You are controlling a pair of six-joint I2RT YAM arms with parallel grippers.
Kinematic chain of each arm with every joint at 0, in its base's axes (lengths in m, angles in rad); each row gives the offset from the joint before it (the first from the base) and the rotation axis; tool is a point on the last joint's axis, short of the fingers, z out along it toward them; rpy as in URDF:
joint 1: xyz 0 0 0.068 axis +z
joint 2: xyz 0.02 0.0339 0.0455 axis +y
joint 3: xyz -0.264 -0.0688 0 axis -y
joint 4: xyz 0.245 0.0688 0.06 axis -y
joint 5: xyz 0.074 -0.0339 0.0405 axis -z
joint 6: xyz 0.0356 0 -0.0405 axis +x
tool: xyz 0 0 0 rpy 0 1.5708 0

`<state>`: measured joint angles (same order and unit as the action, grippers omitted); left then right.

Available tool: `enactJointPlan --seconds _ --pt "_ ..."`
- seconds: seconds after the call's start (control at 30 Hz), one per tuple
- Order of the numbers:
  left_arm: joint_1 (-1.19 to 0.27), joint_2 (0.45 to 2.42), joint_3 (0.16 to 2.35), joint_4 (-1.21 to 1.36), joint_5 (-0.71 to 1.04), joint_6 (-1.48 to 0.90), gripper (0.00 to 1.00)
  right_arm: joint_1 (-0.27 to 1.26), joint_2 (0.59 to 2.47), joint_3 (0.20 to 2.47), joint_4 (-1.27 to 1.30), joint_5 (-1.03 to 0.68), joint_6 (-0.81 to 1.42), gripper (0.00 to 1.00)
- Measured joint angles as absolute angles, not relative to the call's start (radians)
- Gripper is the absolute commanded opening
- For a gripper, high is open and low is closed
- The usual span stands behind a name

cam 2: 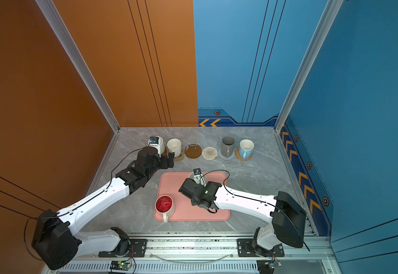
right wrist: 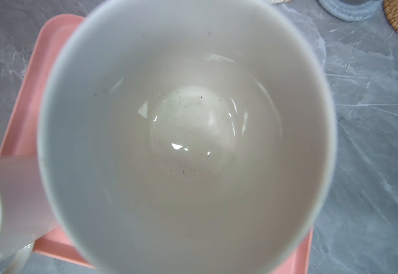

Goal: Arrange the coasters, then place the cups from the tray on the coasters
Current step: 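Carry the lavender mug toward the multicoloured woven coaster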

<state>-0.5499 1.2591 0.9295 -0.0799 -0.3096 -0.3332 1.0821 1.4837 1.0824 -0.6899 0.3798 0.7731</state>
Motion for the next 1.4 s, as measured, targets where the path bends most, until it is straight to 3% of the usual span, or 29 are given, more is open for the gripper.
enactJointPlan --seconds 0.73,1.4 --pt "-0.548 1.259 0.929 -0.097 -0.31 -0.333 0.96 0.753 1.488 1.211 -0.672 0.297 0.533 0.0" --pt "-0.542 1.259 0.929 -0.097 -0.31 -0.333 0.96 0.556 1.799 1.461 -0.64 0.191 0.441 0.0"
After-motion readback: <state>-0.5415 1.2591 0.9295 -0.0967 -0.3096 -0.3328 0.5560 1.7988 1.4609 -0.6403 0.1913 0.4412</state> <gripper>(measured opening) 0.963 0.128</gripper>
